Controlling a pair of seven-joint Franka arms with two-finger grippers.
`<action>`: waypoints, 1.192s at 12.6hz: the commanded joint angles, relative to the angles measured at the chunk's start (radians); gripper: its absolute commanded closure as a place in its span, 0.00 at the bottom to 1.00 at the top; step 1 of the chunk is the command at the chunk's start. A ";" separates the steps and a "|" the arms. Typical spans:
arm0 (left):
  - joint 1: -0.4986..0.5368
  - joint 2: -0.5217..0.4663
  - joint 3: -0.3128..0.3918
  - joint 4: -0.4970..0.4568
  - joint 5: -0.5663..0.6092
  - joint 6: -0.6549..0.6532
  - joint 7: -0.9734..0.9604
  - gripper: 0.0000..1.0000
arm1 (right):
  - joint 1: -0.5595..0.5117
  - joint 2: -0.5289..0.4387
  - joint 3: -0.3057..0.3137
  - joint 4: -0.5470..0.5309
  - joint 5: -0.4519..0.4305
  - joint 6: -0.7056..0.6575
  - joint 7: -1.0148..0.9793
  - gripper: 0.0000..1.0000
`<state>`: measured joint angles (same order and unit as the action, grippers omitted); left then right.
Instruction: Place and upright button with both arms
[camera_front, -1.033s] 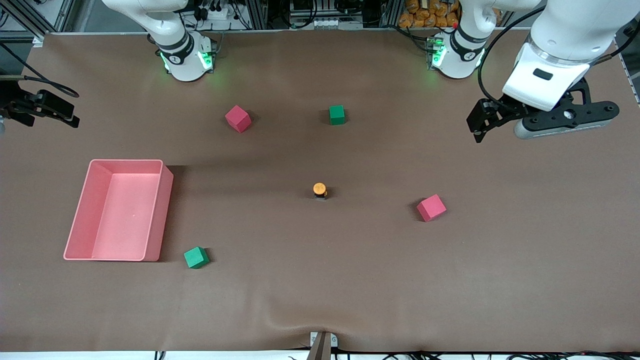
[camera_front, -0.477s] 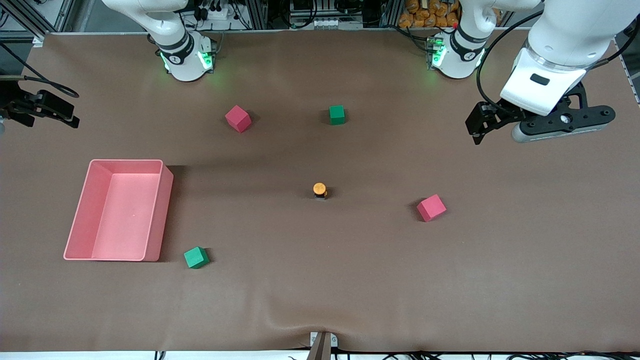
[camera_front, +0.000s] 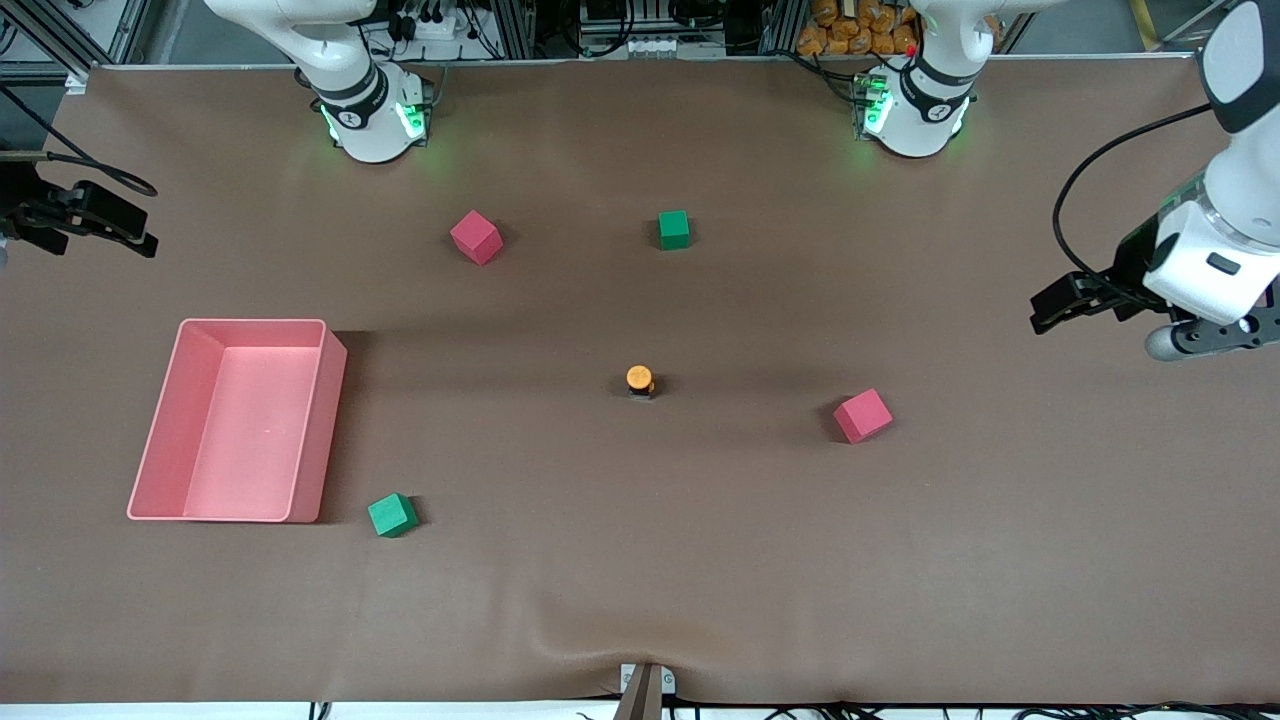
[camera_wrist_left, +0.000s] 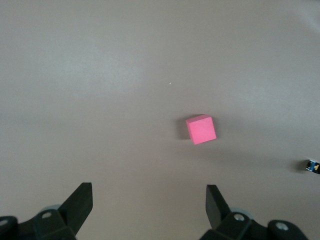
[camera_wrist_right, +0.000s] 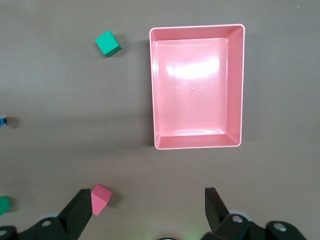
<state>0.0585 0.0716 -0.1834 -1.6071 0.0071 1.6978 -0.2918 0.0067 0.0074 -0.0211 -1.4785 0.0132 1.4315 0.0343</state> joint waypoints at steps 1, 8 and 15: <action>-0.006 -0.076 -0.025 -0.079 -0.004 0.020 -0.020 0.00 | -0.019 -0.015 0.015 -0.013 0.001 0.007 -0.013 0.00; 0.035 -0.095 -0.010 -0.047 0.002 -0.021 0.121 0.00 | -0.017 -0.014 0.013 -0.013 0.001 0.004 -0.013 0.00; 0.046 -0.085 0.042 0.096 0.010 -0.177 0.200 0.00 | -0.017 -0.012 0.012 -0.013 0.001 -0.002 -0.013 0.00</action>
<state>0.1016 -0.0172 -0.1403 -1.5538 0.0074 1.5706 -0.1097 0.0066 0.0074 -0.0210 -1.4789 0.0132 1.4305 0.0338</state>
